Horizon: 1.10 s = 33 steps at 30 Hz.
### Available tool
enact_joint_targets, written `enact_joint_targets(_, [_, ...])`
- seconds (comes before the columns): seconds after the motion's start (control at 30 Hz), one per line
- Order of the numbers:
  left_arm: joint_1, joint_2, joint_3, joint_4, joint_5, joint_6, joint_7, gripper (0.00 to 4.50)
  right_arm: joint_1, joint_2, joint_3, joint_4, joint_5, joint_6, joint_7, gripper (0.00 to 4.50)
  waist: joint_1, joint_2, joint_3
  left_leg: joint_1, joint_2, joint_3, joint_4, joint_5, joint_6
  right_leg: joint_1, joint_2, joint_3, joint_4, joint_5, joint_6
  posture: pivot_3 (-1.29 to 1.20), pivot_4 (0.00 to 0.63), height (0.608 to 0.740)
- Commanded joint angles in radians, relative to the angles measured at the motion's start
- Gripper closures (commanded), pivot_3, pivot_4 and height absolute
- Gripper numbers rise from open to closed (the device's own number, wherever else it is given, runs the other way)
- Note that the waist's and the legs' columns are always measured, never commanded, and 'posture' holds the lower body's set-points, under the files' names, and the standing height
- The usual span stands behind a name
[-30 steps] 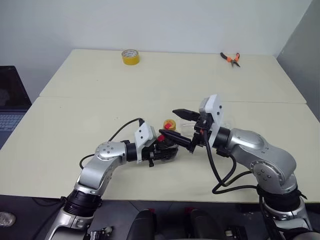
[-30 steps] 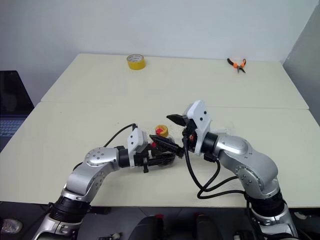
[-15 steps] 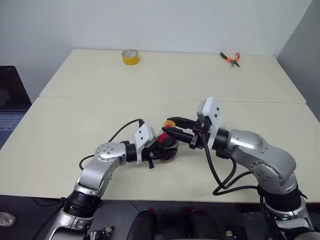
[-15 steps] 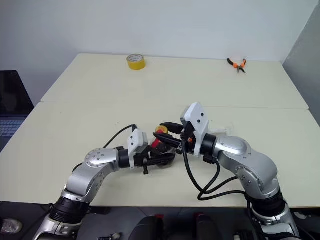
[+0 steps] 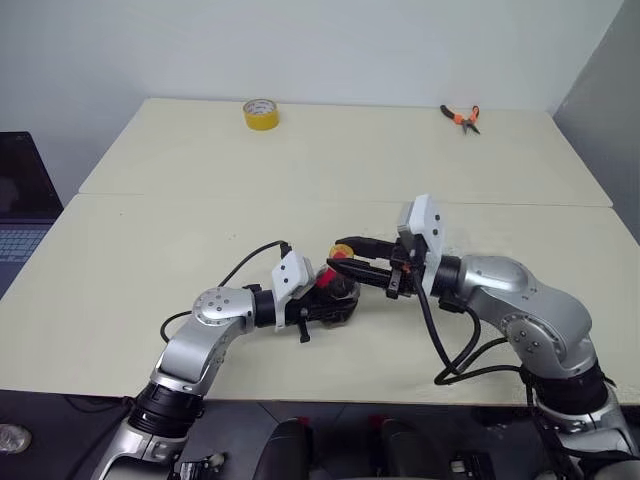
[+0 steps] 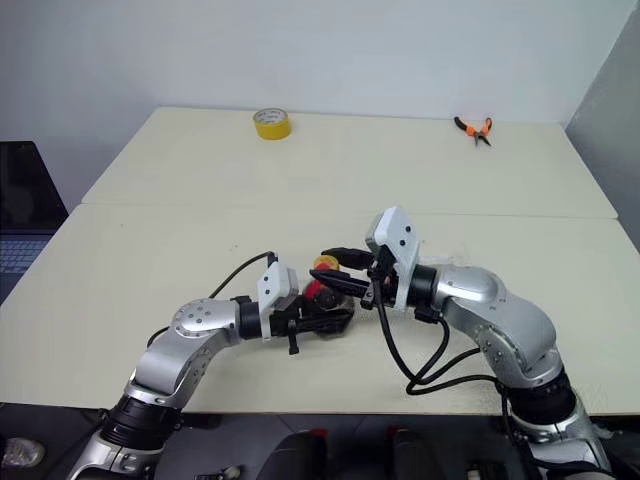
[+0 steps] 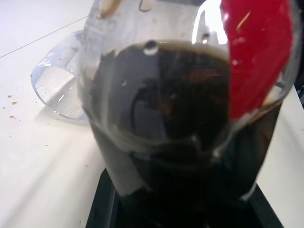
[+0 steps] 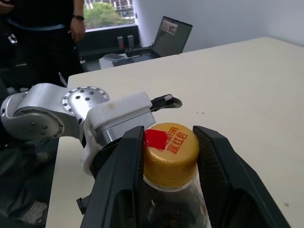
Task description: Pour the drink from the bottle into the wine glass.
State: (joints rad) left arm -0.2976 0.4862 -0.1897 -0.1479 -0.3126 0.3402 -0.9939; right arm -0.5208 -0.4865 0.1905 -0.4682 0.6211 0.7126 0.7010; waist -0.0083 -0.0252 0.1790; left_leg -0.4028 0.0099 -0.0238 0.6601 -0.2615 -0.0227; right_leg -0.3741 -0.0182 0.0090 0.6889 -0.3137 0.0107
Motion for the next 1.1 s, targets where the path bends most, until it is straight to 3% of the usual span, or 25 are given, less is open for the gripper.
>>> enact_joint_targets(0.03, [0.001, 0.004, 0.014, -0.041, -0.019, -0.02, -0.007, 3.46, -0.054, -0.065, 0.005, 0.05, -0.061, -0.111, 0.142, 3.24, 0.0, 0.0, 0.0, 0.0, 0.0, 0.0, 0.0, 0.0, 0.0, 0.0, 0.0, 0.0, 0.0, 0.0, 0.0, 0.0, 0.15, 0.74])
enact_joint_targets(0.17, [0.007, 0.007, 0.013, -0.052, -0.02, -0.017, -0.006, 3.47, -0.119, -0.113, 0.04, 0.13, -0.098, -0.204, 0.299, 3.24, 0.0, 0.0, 0.0, 0.0, 0.0, 0.0, 0.0, 0.0, 0.0, 0.0, 0.0, 0.0, 0.0, 0.0, 0.0, 0.0, 0.15, 0.74])
enact_joint_targets(0.4, [0.022, 0.012, 0.012, -0.079, -0.023, -0.005, 0.001, 3.48, -0.24, -0.099, 0.079, 0.307, -0.16, -0.331, 0.472, 3.24, -0.001, 0.0, 0.0, 0.0, 0.0, 0.0, 0.001, 0.0, 0.0, 0.0, 0.0, 0.0, 0.0, 0.0, 0.0, 0.0, 0.15, 0.74])
enact_joint_targets(0.83, [0.003, 0.013, 0.008, -0.072, -0.024, 0.0, 0.004, 3.49, -0.208, -0.121, 0.072, 0.255, -0.141, -0.232, 0.492, 3.24, 0.002, 0.0, 0.0, 0.0, 0.0, 0.0, 0.001, 0.0, 0.0, 0.0, -0.001, 0.0, 0.0, 0.0, 0.0, 0.0, 0.15, 0.74])
enact_joint_targets(1.1, [0.003, 0.008, 0.006, -0.068, -0.02, -0.005, 0.009, 3.52, -0.117, -0.103, -0.067, 0.077, 0.03, -0.005, 0.329, 0.45, 0.003, 0.0, 0.0, 0.0, 0.0, 0.0, 0.001, 0.0, 0.0, 0.0, -0.001, 0.0, 0.0, 0.0, 0.0, 0.0, 0.15, 0.74])
